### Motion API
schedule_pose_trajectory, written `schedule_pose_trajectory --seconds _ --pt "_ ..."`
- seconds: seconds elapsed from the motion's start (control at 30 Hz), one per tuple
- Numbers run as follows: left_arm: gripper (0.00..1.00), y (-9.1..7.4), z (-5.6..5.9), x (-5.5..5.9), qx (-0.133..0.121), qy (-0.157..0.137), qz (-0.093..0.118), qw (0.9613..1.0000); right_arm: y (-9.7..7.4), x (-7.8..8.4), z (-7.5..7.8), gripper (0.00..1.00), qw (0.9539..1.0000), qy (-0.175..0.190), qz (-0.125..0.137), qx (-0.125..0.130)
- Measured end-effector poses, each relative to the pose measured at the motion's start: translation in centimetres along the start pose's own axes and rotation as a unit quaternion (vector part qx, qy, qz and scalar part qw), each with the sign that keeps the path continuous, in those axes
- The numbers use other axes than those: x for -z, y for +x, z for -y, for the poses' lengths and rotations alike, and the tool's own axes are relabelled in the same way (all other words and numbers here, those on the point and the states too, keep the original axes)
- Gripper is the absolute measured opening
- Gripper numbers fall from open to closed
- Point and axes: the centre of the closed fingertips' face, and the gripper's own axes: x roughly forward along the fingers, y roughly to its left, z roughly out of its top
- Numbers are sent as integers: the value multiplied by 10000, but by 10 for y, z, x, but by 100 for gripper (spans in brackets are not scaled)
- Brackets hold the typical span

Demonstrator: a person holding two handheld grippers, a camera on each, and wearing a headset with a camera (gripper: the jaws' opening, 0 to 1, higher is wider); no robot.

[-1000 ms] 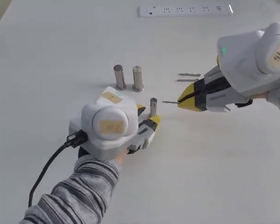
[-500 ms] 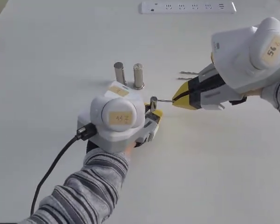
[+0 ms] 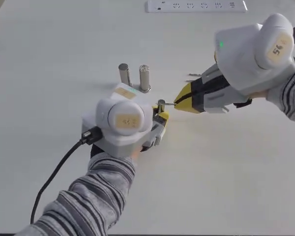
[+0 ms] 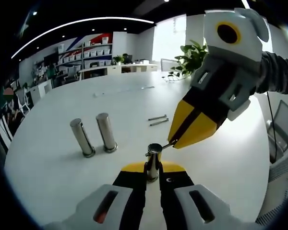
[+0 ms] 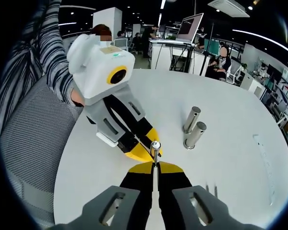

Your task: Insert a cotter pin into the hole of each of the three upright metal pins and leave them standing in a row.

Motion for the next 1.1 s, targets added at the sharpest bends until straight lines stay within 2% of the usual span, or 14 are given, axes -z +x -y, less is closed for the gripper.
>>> schedule_pose_trajectory --seconds 0.3,0.4,0.57,0.73,0.83,0.93,1.1 --pt "5 1 0 1 -53 34 21 10000 5 -3 1 0 10000 -61 -24 -24" --pt "5 1 0 2 -103 -6 34 9999 7 -3 1 0 10000 36 6 -35" --pt "5 1 0 2 -171 -14 53 9998 8 -6 0 0 9999 65 90 1" --pt "6 2 0 2 -164 -41 44 9998 10 -6 1 0 10000 40 57 48" --pt "6 2 0 3 -191 -33 42 9998 10 -12 1 2 9996 163 217 99" --pt "6 2 0 3 -197 -46 39 9998 7 -7 1 8 9995 253 141 130" --pt "6 2 1 3 -192 -56 29 9998 0 -6 0 6 9992 352 160 129"
